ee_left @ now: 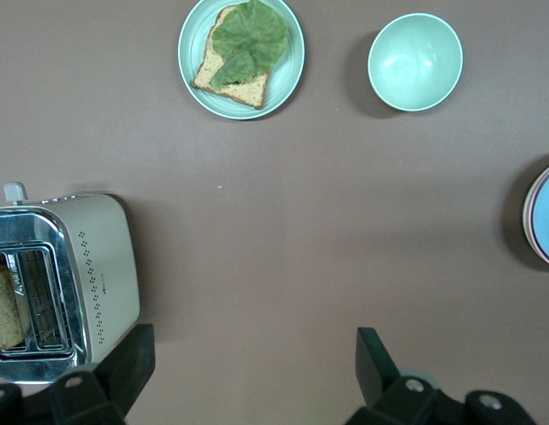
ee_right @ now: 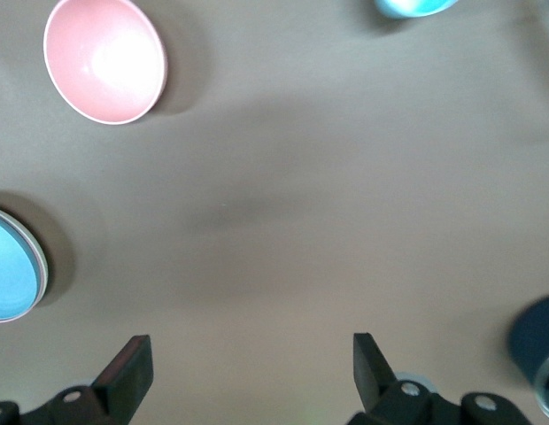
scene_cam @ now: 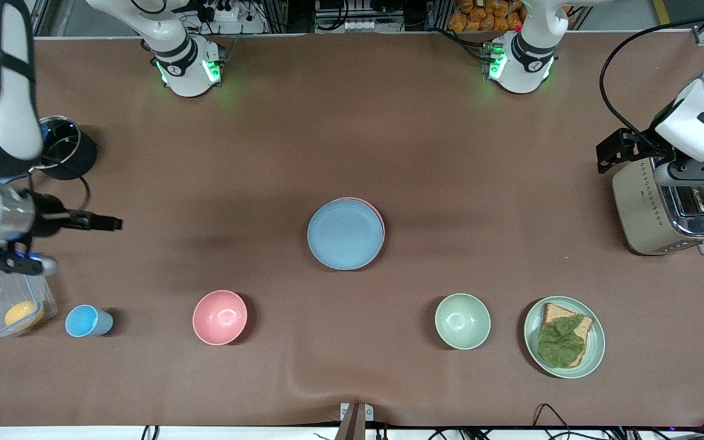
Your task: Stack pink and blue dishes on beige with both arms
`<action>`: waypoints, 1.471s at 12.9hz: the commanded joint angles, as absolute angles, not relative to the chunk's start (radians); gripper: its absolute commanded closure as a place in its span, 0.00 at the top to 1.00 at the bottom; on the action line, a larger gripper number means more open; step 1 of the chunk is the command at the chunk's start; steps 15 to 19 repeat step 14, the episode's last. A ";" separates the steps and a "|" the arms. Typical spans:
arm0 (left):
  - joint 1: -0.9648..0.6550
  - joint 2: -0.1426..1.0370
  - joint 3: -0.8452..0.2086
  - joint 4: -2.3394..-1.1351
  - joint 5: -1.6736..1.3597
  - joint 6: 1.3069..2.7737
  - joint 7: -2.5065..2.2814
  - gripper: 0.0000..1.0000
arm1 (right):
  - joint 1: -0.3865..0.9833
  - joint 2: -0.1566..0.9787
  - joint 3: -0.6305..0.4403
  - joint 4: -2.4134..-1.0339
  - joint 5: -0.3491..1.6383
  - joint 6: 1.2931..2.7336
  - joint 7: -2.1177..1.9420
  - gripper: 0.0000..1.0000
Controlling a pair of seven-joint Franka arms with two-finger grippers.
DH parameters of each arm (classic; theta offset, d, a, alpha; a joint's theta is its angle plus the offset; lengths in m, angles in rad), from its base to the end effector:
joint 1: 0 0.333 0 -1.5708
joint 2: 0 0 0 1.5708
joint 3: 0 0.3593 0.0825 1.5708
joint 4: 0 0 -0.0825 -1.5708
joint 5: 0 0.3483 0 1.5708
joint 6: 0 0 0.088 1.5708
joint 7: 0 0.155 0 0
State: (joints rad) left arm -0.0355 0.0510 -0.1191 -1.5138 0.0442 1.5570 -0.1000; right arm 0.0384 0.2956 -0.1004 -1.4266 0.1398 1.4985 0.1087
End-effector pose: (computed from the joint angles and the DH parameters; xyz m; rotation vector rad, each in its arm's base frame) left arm 0.5301 -0.0738 0.6168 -3.1017 0.0838 0.0039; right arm 0.5924 -0.0065 0.5127 -3.0059 0.2638 0.3405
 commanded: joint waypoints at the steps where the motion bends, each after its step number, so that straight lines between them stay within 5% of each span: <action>1: -0.049 0.031 -0.101 -1.517 0.025 1.542 -0.080 1.00 | 0.011 0.164 -0.083 -1.496 0.089 1.473 0.110 1.00; 9: -0.048 0.031 -0.101 -1.517 0.020 1.543 -0.075 1.00 | 0.021 0.052 -0.084 -1.491 0.008 1.450 0.104 1.00; 19: -0.049 0.029 -0.101 -1.516 0.000 1.546 -0.078 1.00 | 0.046 0.057 -0.110 -1.486 -0.006 1.488 0.074 1.00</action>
